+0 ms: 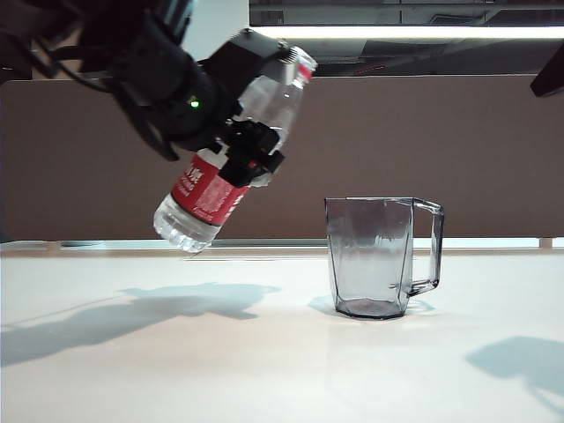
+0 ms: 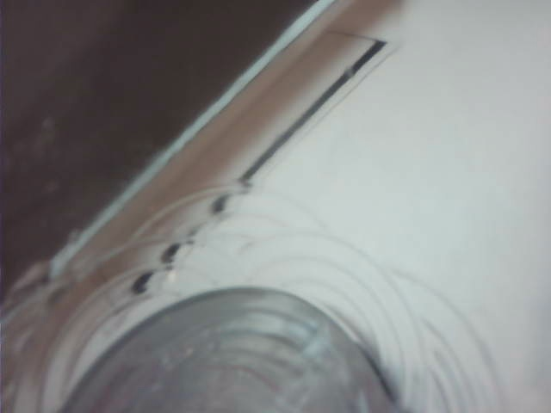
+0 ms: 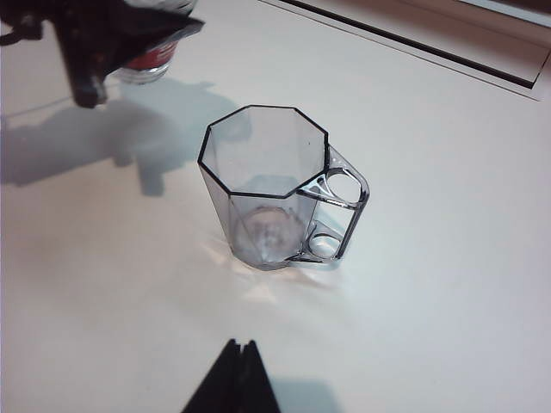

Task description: Pick up the mineral water bottle with the left hand on the table and pour water into the mug until it's half full.

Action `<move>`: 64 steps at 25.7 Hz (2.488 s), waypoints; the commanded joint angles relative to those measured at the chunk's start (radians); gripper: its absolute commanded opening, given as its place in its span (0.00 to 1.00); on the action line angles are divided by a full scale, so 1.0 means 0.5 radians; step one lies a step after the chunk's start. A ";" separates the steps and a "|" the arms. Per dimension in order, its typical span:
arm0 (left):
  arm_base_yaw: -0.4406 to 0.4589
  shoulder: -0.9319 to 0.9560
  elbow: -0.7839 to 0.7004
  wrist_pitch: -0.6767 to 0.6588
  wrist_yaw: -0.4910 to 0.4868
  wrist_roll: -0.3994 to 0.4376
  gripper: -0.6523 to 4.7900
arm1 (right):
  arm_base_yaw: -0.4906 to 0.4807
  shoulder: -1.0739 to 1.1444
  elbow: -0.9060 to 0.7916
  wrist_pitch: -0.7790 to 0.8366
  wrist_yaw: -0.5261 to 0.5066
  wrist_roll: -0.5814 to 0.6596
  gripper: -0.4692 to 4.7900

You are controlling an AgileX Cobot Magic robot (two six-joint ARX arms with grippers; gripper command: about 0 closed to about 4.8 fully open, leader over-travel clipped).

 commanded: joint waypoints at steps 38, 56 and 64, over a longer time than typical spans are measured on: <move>-0.127 0.308 0.167 0.137 -0.249 0.813 0.61 | 0.002 -0.004 0.005 0.032 -0.003 0.003 0.08; -0.127 0.308 0.167 0.227 -0.372 1.428 0.61 | 0.002 -0.004 0.005 0.032 -0.003 0.002 0.08; -0.128 0.308 0.167 0.267 -0.374 1.565 0.61 | 0.002 -0.004 0.005 0.032 -0.003 0.001 0.08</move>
